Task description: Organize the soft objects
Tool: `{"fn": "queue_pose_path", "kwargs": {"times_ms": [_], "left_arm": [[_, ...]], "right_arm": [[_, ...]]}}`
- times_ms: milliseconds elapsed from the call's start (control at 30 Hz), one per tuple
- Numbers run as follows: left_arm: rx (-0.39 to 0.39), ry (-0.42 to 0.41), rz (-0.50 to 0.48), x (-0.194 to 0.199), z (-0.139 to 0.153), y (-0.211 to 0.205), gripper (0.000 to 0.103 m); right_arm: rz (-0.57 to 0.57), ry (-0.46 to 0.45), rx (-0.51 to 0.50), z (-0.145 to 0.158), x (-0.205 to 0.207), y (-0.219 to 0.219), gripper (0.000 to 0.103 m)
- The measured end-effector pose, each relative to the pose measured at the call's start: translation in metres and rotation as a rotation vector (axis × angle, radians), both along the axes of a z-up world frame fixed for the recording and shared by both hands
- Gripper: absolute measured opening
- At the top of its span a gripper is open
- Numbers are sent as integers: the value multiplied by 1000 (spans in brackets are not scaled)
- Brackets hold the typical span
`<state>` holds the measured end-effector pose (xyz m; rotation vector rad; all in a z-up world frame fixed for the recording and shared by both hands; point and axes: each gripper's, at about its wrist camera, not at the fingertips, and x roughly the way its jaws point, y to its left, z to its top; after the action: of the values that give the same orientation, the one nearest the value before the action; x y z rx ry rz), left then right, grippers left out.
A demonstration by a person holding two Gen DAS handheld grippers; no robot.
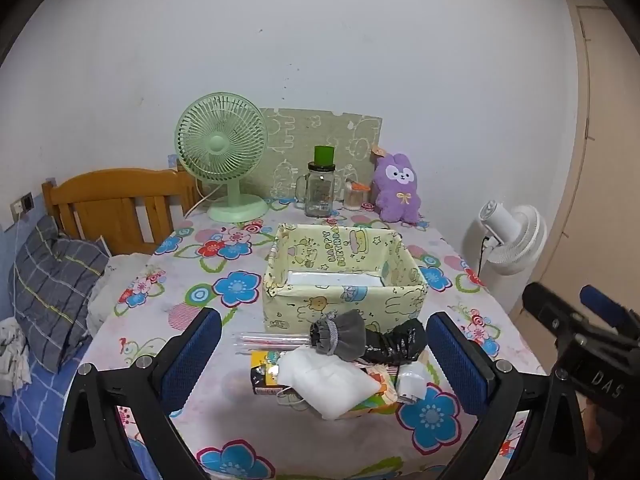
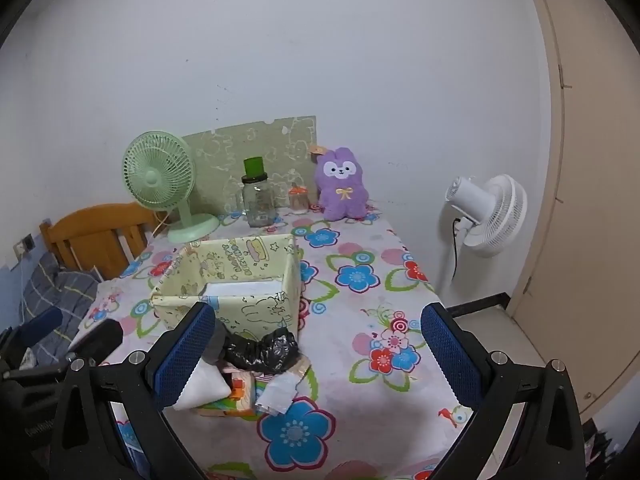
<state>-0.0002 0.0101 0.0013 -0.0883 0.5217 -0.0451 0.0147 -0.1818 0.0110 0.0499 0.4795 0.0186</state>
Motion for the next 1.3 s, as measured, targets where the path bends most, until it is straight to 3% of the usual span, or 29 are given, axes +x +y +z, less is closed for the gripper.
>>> {"fn": "queue_pose_path", "kwargs": {"times_ms": [1300], "left_arm": [[86,-6,48,4,1,-3,103]], "right_arm": [[36,11,-47,-4,3,7,103]]}}
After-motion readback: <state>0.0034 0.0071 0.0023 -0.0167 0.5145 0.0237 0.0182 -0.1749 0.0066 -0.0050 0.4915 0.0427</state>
